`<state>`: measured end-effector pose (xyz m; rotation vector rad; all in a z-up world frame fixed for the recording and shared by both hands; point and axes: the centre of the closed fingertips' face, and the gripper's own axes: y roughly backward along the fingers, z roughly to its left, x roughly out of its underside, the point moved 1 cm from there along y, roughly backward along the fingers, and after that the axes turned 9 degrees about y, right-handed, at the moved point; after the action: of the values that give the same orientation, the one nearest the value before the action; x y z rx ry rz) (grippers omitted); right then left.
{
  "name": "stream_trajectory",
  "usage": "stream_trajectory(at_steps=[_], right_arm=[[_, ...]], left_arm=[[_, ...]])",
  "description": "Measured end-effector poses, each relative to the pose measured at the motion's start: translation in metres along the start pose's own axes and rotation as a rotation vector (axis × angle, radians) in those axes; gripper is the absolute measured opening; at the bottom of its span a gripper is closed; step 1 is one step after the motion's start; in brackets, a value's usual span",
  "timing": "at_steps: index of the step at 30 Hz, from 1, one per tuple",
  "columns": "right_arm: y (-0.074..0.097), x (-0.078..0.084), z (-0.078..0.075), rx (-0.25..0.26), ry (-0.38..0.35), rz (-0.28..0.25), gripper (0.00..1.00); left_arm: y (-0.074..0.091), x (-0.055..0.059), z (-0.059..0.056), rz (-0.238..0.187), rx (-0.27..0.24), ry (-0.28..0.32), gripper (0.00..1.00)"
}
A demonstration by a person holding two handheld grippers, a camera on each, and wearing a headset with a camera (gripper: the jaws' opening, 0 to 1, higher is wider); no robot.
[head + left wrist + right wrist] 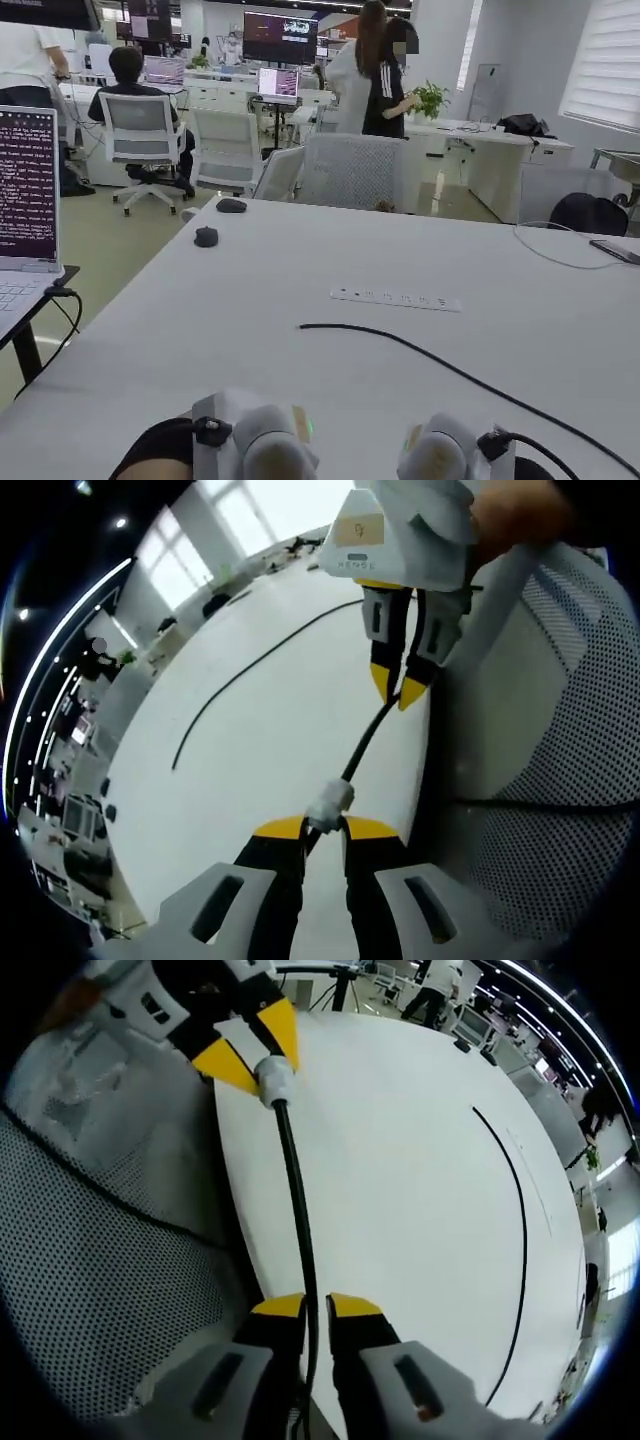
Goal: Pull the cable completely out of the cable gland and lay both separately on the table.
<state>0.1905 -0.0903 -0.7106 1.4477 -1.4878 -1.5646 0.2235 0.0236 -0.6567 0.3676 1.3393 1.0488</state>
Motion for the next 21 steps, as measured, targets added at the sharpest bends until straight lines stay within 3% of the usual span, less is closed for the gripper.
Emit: stream_trajectory(at_steps=[2, 7, 10, 13, 16, 18, 21], right_arm=[[0.001, -0.005, 0.0, 0.008, 0.009, -0.019, 0.14], [0.007, -0.044, 0.009, -0.042, 0.022, -0.207, 0.2], [0.013, -0.057, 0.012, -0.049, 0.034, -0.272, 0.22], [0.016, -0.062, 0.011, -0.038, 0.053, -0.301, 0.19], [0.014, -0.061, 0.011, -0.052, 0.024, -0.302, 0.2], [0.012, -0.051, 0.006, -0.025, 0.024, -0.253, 0.15], [0.013, -0.049, 0.004, -0.031, 0.005, -0.26, 0.03]], left_arm=[[0.0, 0.001, 0.0, 0.006, 0.001, -0.004, 0.14], [0.0, 0.002, 0.0, 0.005, 0.002, -0.003, 0.14], [0.0, 0.001, 0.0, 0.001, -0.001, -0.007, 0.14], [0.001, -0.002, 0.002, -0.011, -0.01, -0.01, 0.14], [0.001, -0.003, 0.001, -0.009, -0.009, -0.018, 0.14], [0.002, -0.004, -0.001, -0.018, -0.002, -0.018, 0.14], [0.002, -0.005, -0.001, -0.017, -0.002, -0.024, 0.14]])
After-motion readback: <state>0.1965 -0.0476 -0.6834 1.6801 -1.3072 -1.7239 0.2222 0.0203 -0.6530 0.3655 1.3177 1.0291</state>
